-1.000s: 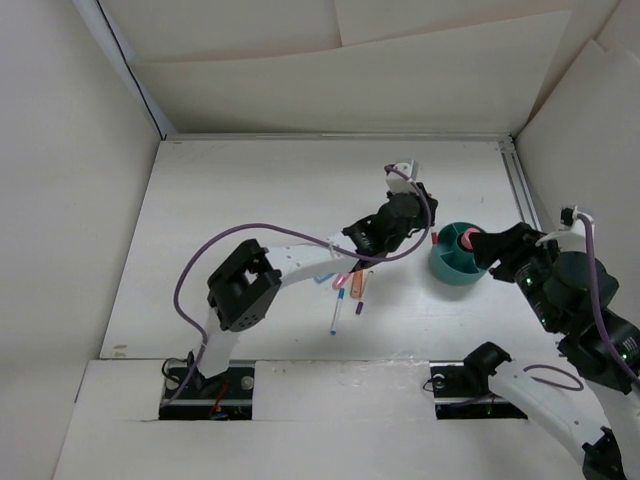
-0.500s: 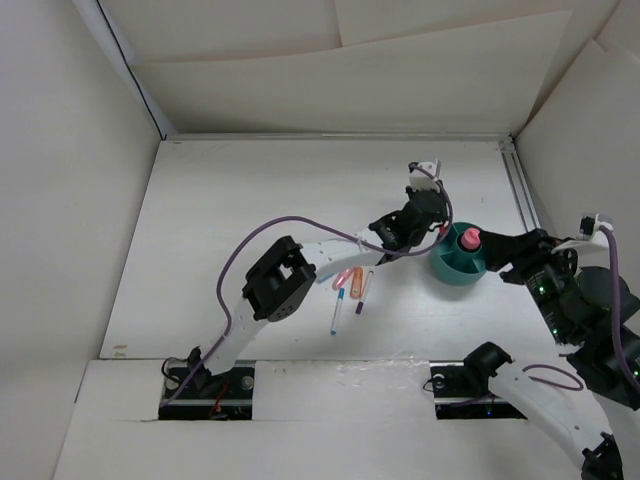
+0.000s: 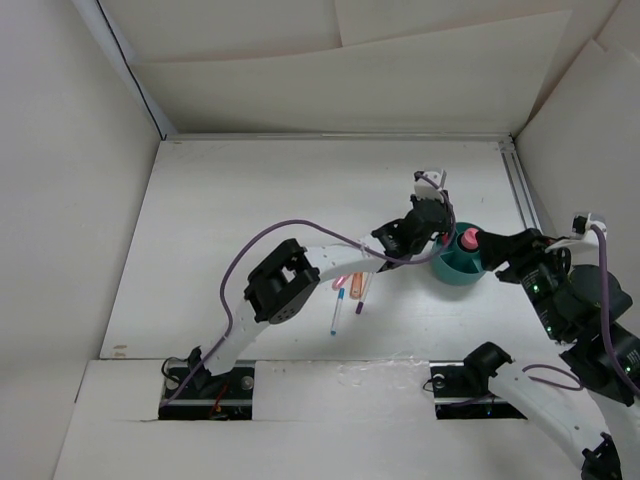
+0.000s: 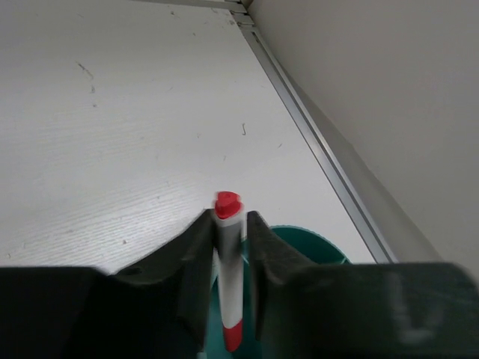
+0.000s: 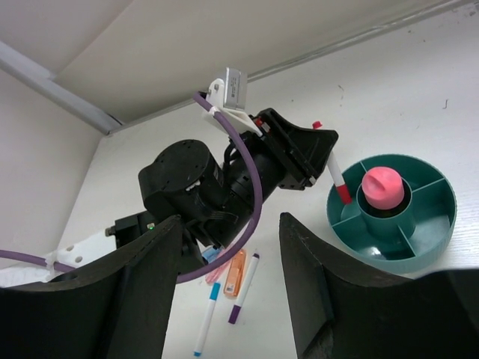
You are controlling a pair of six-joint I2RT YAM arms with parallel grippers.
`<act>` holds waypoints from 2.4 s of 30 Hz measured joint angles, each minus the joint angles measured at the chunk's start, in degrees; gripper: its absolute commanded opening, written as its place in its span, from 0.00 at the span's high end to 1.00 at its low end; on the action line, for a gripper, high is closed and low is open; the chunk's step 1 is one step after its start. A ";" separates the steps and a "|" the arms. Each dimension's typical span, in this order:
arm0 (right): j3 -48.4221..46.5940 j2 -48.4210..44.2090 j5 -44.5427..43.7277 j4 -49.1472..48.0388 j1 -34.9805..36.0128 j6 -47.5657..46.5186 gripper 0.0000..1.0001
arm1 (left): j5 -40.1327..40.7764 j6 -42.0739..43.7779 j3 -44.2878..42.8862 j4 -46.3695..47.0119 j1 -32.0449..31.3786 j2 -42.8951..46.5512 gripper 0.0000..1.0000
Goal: Sort the stationery into containers
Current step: Place the pen in the storage box, then pick up the pen from the center of the board.
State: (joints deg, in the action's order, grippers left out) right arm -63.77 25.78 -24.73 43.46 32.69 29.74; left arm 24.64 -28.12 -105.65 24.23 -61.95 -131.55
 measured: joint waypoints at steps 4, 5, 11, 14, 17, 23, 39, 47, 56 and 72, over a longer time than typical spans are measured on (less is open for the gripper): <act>0.15 -0.28 -0.31 -0.28 0.00 0.00 0.41 | -0.72 0.02 0.46 0.07 -0.42 0.00 0.55; 0.15 -0.33 -0.35 -0.31 0.00 0.00 0.41 | -0.74 -0.02 0.72 0.31 -0.48 0.02 0.53; 0.46 -0.33 -0.37 -0.57 0.00 -0.35 0.41 | -1.07 -0.17 2.51 -0.13 -0.96 0.57 0.43; 1.05 -0.33 -0.39 -0.63 0.00 -0.42 0.41 | -1.07 -0.17 6.34 -0.79 -1.11 4.17 0.47; 2.16 -0.35 -0.37 -0.92 0.00 -0.52 0.45 | -0.81 -0.76 12.81 -2.78 -1.33 11.67 0.59; 6.29 -0.17 2.56 -1.70 0.00 -1.86 0.81 | -1.57 -5.01 26.34 -8.37 -1.38 32.94 0.80; 14.91 7.13 16.65 -6.21 0.00 -2.75 0.84 | -5.01 -19.76 59.69 -31.69 -2.99 45.90 0.77; 14.95 6.82 17.22 -7.08 0.00 -2.75 0.81 | -6.47 -16.98 54.69 -27.63 -3.67 44.87 0.73; 14.84 3.80 14.29 -6.56 0.00 -2.45 0.73 | -5.14 -11.80 42.53 -23.02 -3.67 31.41 0.73; 12.22 1.31 10.03 -3.98 0.00 -2.25 0.69 | -4.61 -8.52 40.61 -20.74 -1.20 24.63 0.73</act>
State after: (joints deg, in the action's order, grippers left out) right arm -51.55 27.09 -14.70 39.48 32.69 27.49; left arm 20.03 -36.64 -65.04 3.49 -63.16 -106.91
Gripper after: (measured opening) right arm 0.298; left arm 0.273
